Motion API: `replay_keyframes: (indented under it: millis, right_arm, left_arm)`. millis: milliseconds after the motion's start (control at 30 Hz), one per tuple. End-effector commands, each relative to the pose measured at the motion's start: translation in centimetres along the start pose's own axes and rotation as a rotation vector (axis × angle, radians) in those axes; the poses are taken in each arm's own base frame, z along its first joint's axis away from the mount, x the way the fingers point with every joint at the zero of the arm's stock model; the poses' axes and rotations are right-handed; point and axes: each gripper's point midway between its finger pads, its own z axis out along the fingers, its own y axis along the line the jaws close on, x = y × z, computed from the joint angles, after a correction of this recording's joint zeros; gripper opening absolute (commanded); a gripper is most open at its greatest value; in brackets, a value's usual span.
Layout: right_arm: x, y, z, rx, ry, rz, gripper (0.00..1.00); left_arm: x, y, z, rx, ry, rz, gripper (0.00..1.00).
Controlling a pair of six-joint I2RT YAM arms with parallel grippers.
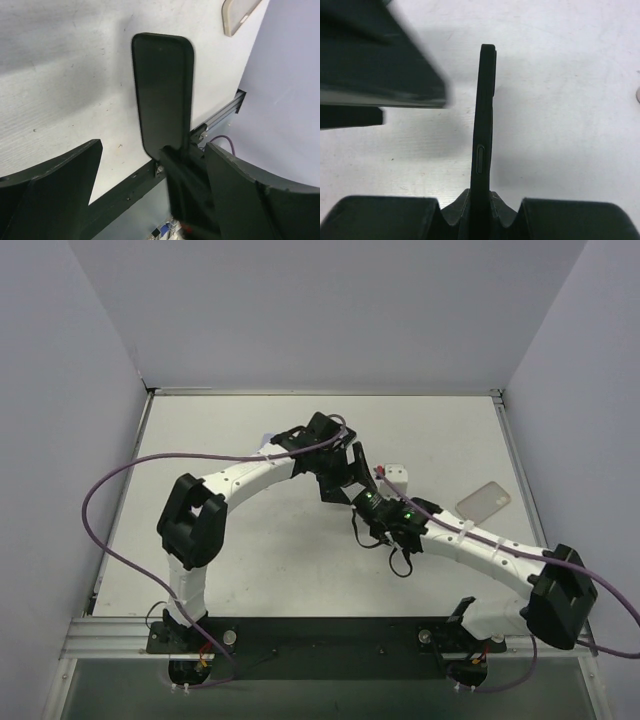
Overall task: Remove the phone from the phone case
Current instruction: Pick up the phone at the center of the board.
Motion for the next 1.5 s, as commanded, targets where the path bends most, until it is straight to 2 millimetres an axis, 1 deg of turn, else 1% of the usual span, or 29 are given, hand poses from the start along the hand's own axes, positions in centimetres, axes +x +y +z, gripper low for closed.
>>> replay_keyframes:
  millis: [0, 33, 67, 100, 133, 167, 267, 300, 333, 400, 433, 467, 500, 533, 600, 633, 667, 700, 767, 800, 933, 967, 1100, 1133, 1167, 1233, 1333, 1367, 1467]
  right_arm:
    - [-1.8, -1.7, -1.1, -0.092, -0.031, 0.17, 0.0]
    - [-2.1, -2.8, -0.7, -0.096, -0.023, 0.222, 0.0]
    - [-2.8, -2.9, -1.5, -0.146, -0.044, 0.252, 0.0]
    - [-2.6, -2.1, -1.6, -0.226, -0.024, 0.276, 0.0]
    - [-3.3, -2.8, -1.6, -0.248, -0.029, 0.322, 0.0]
    - [-4.0, -2.8, -2.3, -0.297, -0.049, 0.351, 0.0]
    - [-5.0, -2.5, -3.2, -0.429, -0.026, 0.408, 0.0]
    - [-5.5, -2.3, -3.5, -0.46, -0.033, 0.421, 0.0]
    - [-5.6, -1.8, -4.2, -0.518, -0.025, 0.429, 0.0]
    - [-6.8, -1.8, -4.5, -0.571, -0.053, 0.465, 0.0]
    - [-6.7, -1.3, -5.1, -0.632, -0.035, 0.488, 0.0]
    - [-7.2, -1.5, -5.1, -0.648, -0.042, 0.514, 0.0]
    - [-7.9, -1.3, -5.4, -0.682, -0.062, 0.532, 0.0]
    - [-7.9, -1.2, -5.3, -0.695, -0.056, 0.561, 0.0]
    - [-9.0, -1.1, -5.7, -0.754, -0.083, 0.601, 0.0]
    - [-9.5, -0.9, -5.8, -0.779, -0.095, 0.62, 0.0]
    - [-9.1, -0.4, -5.9, -0.818, -0.069, 0.658, 0.0]
    - [-10.2, -0.3, -6.2, -0.855, -0.109, 0.668, 0.0]
    - [-10.7, 0.3, -6.4, -0.901, -0.115, 0.694, 0.0]
    - [-10.7, 0.4, -6.4, -0.913, -0.11, 0.701, 0.0]
    - [-10.9, 1.2, -6.3, -0.97, -0.093, 0.739, 0.0]
    - [-11.6, 1.3, -6.7, -1.001, -0.119, 0.744, 0.0]
    - [-11.6, 2.0, -6.7, -1.055, -0.101, 0.78, 0.0]
    - [-11.2, 2.2, -6.4, -1.061, -0.073, 0.805, 0.0]
    - [-11.6, 2.5, -6.8, -1.092, -0.093, 0.803, 0.0]
    - [-11.2, 2.9, -6.5, -1.1, -0.066, 0.821, 0.0]
    - [-11.0, 3.7, -6.4, -1.119, -0.05, 0.819, 0.0]
    - [-11.2, 3.9, -6.8, -1.141, -0.056, 0.823, 0.0]
    - [-11.2, 4.9, -7.1, -1.171, -0.047, 0.823, 0.0]
  left_arm:
    - [-2.0, -1.4, -3.1, 0.169, -0.062, -0.004, 0.95]
    - [-3.4, -1.5, -4.1, 0.217, -0.103, -0.015, 0.95]
    - [-3.8, -1.1, -4.3, 0.232, -0.117, -0.023, 0.95]
    - [-3.8, 0.2, -4.0, 0.224, -0.118, -0.045, 0.95]
    - [-4.5, 0.1, -4.6, 0.241, -0.151, -0.035, 0.95]
    - [-4.7, 0.7, -4.5, 0.224, -0.16, -0.048, 0.95]
    - [-4.8, 1.8, -4.2, 0.213, -0.143, -0.046, 0.95]
    - [-4.3, 1.5, -4.2, 0.238, -0.104, -0.044, 0.95]
    - [-4.4, 1.4, -3.9, 0.264, -0.093, -0.038, 0.96]
    - [-3.7, 1.0, -3.9, 0.317, -0.041, -0.056, 0.96]
    - [-3.4, 0.9, -3.7, 0.371, -0.051, -0.042, 0.96]
    - [-3.4, 0.3, -4.0, 0.426, -0.064, -0.032, 0.97]
    - [-3.0, -0.1, -4.3, 0.478, -0.053, -0.082, 0.97]
    - [-3.0, -0.8, -5.2, 0.57, -0.098, -0.04, 0.97]
    - [-2.8, -1.4, -5.9, 0.633, -0.094, -0.058, 0.97]
    - [-2.8, -1.7, -6.0, 0.656, -0.097, -0.044, 0.97]
    - [-2.6, -1.6, -5.9, 0.662, -0.09, -0.046, 0.98]
    - [-2.4, -1.8, -6.0, 0.672, -0.08, -0.051, 0.97]
    - [-2.3, -1.9, -6.2, 0.701, -0.086, -0.047, 0.97]
    - [-2.3, -2.3, -6.6, 0.725, -0.087, -0.045, 0.97]
    - [-2.5, -2.9, -6.9, 0.753, -0.09, -0.041, 0.97]
    - [-2.5, -3.0, -6.8, 0.753, -0.085, -0.04, 0.98]
    - [-2.6, -3.2, -6.7, 0.769, -0.078, -0.047, 0.97]
    - [-2.6, -3.2, -6.6, 0.772, -0.076, -0.049, 0.97]
    - [-2.7, -3.2, -6.6, 0.778, -0.077, -0.052, 0.96]
    - [-3.2, -3.6, -6.7, 0.793, -0.083, -0.054, 0.94]
    - [-3.6, -4.0, -6.7, 0.803, -0.083, -0.059, 0.86]
    - [-3.9, -4.2, -6.8, 0.806, -0.088, -0.056, 0.81]
    - [-4.4, -4.5, -6.8, 0.809, -0.096, -0.062, 0.75]
